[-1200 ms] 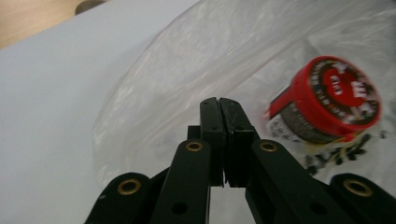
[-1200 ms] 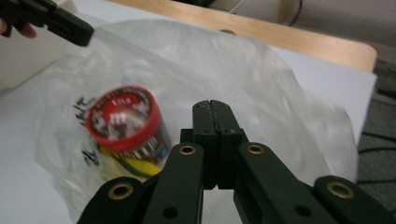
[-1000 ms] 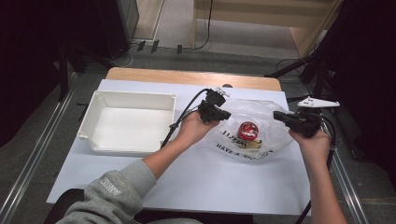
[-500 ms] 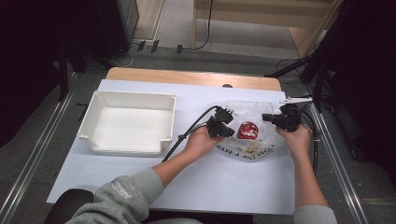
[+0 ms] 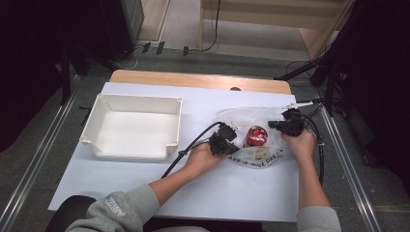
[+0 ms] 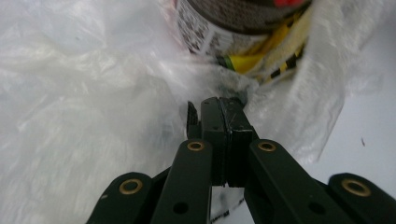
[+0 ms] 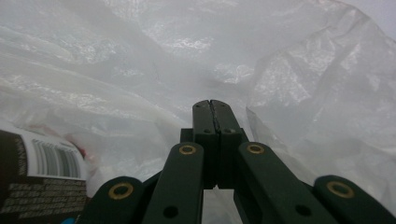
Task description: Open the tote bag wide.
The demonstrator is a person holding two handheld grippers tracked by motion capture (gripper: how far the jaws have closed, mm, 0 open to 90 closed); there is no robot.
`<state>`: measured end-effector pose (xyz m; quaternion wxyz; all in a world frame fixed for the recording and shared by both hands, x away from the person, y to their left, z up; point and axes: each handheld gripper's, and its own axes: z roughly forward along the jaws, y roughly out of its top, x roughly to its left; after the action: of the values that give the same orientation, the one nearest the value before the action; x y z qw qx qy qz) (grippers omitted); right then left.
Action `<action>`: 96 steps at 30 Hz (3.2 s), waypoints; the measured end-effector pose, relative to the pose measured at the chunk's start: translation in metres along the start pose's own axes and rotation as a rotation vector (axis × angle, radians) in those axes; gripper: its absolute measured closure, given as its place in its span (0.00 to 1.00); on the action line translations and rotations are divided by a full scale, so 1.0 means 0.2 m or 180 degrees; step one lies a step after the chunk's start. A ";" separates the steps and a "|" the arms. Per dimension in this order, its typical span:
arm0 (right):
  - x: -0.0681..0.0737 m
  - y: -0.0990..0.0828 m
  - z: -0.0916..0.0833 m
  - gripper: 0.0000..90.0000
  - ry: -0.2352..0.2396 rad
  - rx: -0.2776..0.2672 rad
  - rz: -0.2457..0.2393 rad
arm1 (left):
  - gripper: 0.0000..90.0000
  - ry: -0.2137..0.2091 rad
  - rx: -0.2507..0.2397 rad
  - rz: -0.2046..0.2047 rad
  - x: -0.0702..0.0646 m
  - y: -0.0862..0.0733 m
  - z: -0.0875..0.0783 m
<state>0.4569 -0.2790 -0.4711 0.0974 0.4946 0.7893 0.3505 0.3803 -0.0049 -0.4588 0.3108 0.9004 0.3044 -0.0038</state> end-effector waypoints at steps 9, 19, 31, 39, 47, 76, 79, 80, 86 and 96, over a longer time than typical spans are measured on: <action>-0.04 0.00 0.04 1.00 -0.0167 -0.0103 0.0183 | 1.00 -0.0082 -0.0008 0.0060 -0.04 -0.09 -0.02; -0.08 0.00 0.04 1.00 -0.0444 -0.0194 0.0351 | 1.00 -0.0153 0.0025 0.0130 -0.08 -0.16 -0.06; 0.04 0.05 -0.11 1.00 -0.0297 -0.0406 0.0105 | 1.00 -0.0337 -0.0176 0.0073 -0.08 -0.09 -0.15; 0.20 0.05 -0.28 1.00 -0.0104 -0.0556 -0.0141 | 1.00 -0.0314 -0.0373 0.0082 -0.06 0.07 -0.29; 0.25 -0.07 -0.31 1.00 -0.0081 -0.0493 -0.0133 | 1.00 -0.0079 -0.0443 0.0011 0.07 0.21 -0.28; 0.20 -0.46 -0.27 1.00 -0.0119 -0.0221 0.0008 | 1.00 0.0245 -0.0052 -0.0276 0.29 0.18 0.02; 0.20 -0.48 -0.29 1.00 -0.0134 -0.0206 -0.0022 | 1.00 0.0259 -0.0025 -0.0282 0.30 0.18 0.02; 0.21 -0.49 -0.29 1.00 -0.0144 -0.0222 -0.0029 | 1.00 0.0261 -0.0019 -0.0283 0.30 0.18 0.02; 0.22 -0.55 -0.34 1.00 -0.0156 -0.0231 -0.0018 | 1.00 0.0273 -0.0014 -0.0305 0.32 0.17 0.03; 0.24 -0.57 -0.36 1.00 -0.0121 -0.0238 0.0016 | 1.00 0.0152 -0.0090 -0.0294 0.32 0.17 0.02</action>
<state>0.3160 -0.3024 -0.4824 0.1299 0.4992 0.7724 0.3705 0.4508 0.0072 -0.4554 0.3157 0.8808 0.3530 0.0076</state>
